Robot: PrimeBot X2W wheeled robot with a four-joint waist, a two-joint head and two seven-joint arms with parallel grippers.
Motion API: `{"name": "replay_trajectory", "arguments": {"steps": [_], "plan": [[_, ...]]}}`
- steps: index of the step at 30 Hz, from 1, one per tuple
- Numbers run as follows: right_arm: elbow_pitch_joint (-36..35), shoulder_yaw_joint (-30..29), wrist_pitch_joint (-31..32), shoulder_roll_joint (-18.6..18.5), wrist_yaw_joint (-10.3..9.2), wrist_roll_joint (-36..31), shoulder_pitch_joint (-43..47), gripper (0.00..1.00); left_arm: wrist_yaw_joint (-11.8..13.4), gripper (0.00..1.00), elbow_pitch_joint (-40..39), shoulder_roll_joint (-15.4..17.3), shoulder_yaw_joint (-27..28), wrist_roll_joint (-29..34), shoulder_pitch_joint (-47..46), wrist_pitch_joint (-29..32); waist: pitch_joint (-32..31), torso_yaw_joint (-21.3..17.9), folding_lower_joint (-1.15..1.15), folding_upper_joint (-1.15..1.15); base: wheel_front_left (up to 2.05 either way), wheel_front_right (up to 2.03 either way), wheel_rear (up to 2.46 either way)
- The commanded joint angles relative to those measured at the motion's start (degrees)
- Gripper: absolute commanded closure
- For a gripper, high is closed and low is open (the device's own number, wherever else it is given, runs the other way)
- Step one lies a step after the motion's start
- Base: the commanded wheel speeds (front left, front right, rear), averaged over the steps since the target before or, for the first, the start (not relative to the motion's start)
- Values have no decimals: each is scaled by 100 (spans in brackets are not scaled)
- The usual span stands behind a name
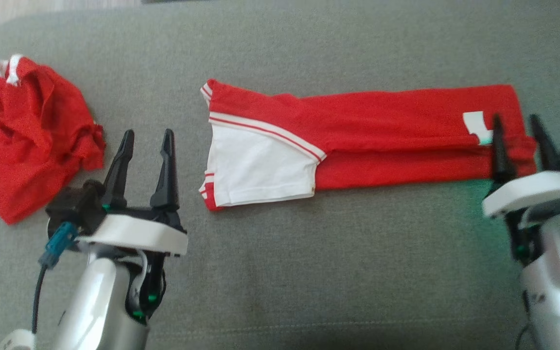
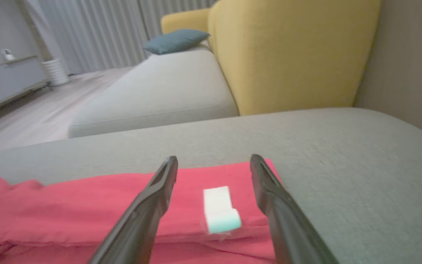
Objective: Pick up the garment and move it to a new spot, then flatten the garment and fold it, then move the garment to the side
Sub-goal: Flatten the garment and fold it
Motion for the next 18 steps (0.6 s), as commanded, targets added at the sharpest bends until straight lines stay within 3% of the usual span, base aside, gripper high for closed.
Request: {"name": "replay_trajectory", "arguments": {"steps": [1, 9, 18], "plan": [[53, -300, 156, 32, 19, -91, -418, 0, -109, 0, -108, -43, 303, 127, -343, -68, 227, 102, 0, 0, 0, 0, 0], [999, -1908, 993, 228, 19, -672, -1169, 0, -422, 0, 125, -244, 474, 388, -558, -68, 644, 281, 0, 0, 0, 0, 0], [1343, -2442, 1467, 476, 19, -1061, -1398, 0, -542, 0, 186, -304, 728, 521, -692, -69, 845, 240, 0, 0, 0, 0, 0]]}}
